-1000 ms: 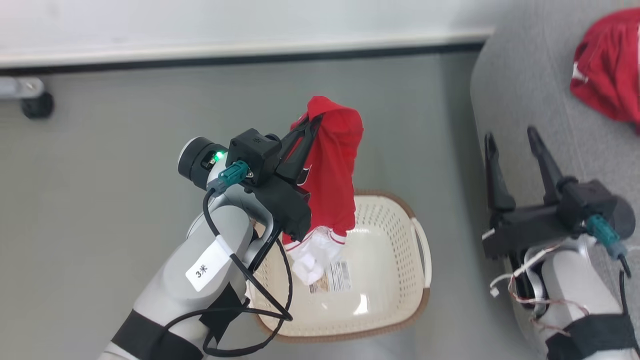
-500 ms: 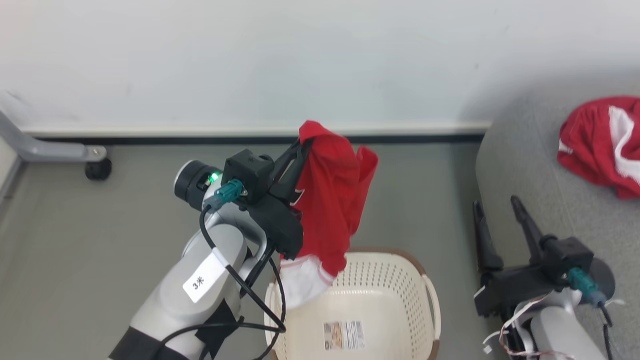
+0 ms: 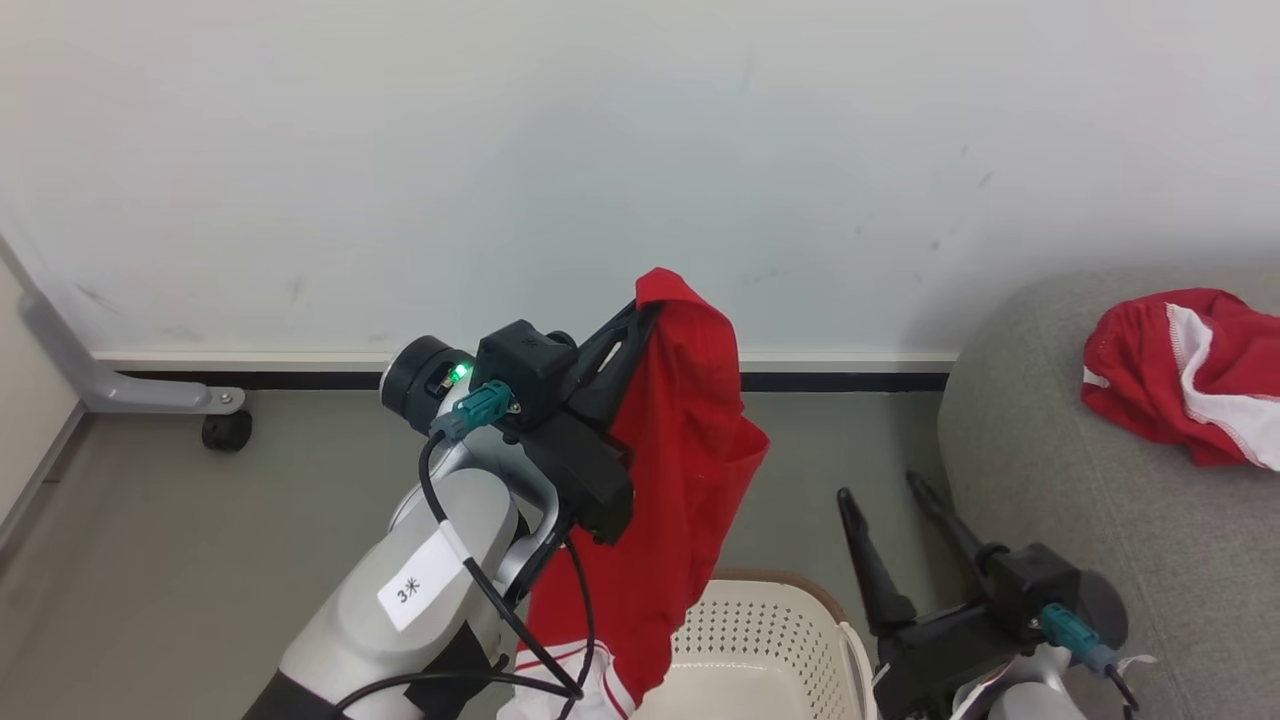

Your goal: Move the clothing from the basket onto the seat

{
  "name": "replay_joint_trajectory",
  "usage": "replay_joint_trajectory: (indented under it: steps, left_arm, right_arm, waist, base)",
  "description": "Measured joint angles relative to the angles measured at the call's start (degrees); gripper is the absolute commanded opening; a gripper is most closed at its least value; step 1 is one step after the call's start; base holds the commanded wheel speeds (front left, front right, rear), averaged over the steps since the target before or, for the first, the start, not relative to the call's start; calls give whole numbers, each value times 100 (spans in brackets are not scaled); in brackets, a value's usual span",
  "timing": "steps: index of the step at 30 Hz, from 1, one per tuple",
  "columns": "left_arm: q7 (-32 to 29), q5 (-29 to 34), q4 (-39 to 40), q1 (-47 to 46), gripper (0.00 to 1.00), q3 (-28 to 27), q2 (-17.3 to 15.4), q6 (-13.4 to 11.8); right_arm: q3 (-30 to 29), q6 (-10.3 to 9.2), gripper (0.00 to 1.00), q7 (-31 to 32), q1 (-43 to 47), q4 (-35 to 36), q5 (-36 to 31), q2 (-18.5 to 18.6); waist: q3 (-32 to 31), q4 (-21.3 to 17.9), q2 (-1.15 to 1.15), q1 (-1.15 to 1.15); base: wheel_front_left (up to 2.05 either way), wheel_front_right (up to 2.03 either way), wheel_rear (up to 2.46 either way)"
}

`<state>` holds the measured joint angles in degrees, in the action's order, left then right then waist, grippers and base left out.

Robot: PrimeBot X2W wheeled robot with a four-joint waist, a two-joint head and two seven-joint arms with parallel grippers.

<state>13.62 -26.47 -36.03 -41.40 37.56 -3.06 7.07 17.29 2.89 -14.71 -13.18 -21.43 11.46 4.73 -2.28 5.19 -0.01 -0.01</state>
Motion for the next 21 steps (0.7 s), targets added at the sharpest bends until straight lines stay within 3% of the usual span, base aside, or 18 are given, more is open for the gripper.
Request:
replay_joint_trajectory:
  steps: [10,21]
  left_arm:
    - [-267,-77,214,-39,0,337,55,1]
    - [-465,-254,683,-263,0,892,63,5]
  right_arm:
    - [622,224,100,7,70,-132,-42,-69]
    - [901,325,100,105,-823,-899,-51,-86]
  waist:
    - [-49,-151,1,1]
    - [-10,-180,1,2]
  base:
    - [0,0,0]
    - [0,0,0]
